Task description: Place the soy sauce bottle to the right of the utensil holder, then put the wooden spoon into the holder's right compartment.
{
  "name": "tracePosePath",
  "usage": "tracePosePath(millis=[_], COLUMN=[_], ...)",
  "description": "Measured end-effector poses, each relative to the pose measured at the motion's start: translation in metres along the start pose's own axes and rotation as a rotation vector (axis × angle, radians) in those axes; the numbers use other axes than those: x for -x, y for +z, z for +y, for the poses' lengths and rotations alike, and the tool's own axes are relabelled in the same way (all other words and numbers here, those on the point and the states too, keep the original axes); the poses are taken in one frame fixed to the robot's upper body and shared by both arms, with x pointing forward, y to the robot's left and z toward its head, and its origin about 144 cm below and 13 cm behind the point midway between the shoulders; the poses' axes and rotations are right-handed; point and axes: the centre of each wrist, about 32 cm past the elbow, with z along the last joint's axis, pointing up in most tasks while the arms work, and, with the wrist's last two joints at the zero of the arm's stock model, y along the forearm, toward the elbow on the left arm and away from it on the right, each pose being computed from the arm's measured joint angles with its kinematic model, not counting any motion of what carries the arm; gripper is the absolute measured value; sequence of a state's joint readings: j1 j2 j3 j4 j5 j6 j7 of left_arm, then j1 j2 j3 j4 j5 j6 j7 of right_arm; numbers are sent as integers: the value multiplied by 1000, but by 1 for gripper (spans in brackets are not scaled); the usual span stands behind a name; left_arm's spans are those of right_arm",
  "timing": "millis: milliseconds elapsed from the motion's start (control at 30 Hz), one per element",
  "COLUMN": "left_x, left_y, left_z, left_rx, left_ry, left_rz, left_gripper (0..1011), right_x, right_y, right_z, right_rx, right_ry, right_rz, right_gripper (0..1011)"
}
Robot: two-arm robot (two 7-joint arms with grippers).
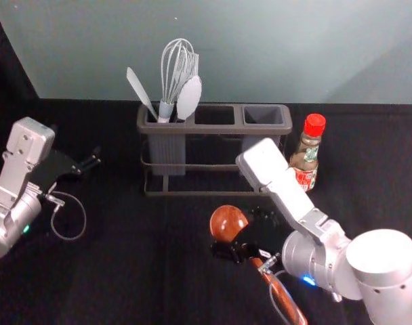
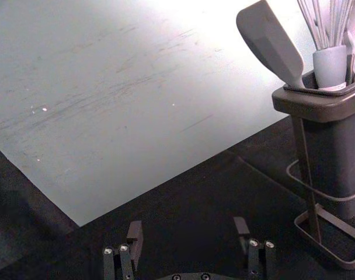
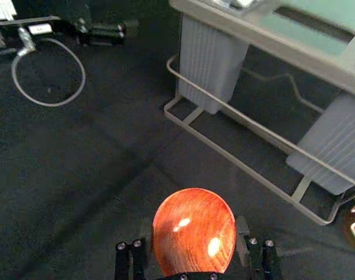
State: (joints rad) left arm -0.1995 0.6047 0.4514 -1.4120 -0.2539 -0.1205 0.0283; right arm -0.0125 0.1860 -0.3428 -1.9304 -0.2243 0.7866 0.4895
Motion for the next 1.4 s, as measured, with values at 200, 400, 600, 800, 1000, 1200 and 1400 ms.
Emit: tracePosePath(millis=[200, 400, 600, 800, 1000, 1200, 1400], left_x=[0, 0, 0, 0, 0, 0, 0], left_y=[0, 0, 0, 0, 0, 0, 0], left_z=[0, 0, 0, 0, 0, 0, 0], left_rx=[0, 0, 0, 0, 0, 0, 0], left_ry=[0, 0, 0, 0, 0, 0, 0], left_rz=[0, 0, 0, 0, 0, 0, 0], left_gripper=[1011, 1011, 1011, 1011, 1011, 1011, 1011], right_x=[3, 4, 3, 0, -3, -8, -11], right_y=[-6, -13, -21, -30, -38, -50, -62], right_z=[-14, -27, -36, -42, -46, -51, -52], right_rx=[-67, -146, -208, -281, -355, -470, -572], right_ry=[-23, -56, -87, -114, -135, -156, -168], right_rz=[-28, -57, -67, -63, -60, -47, -35], right_gripper=[839, 839, 839, 838, 838, 839, 838])
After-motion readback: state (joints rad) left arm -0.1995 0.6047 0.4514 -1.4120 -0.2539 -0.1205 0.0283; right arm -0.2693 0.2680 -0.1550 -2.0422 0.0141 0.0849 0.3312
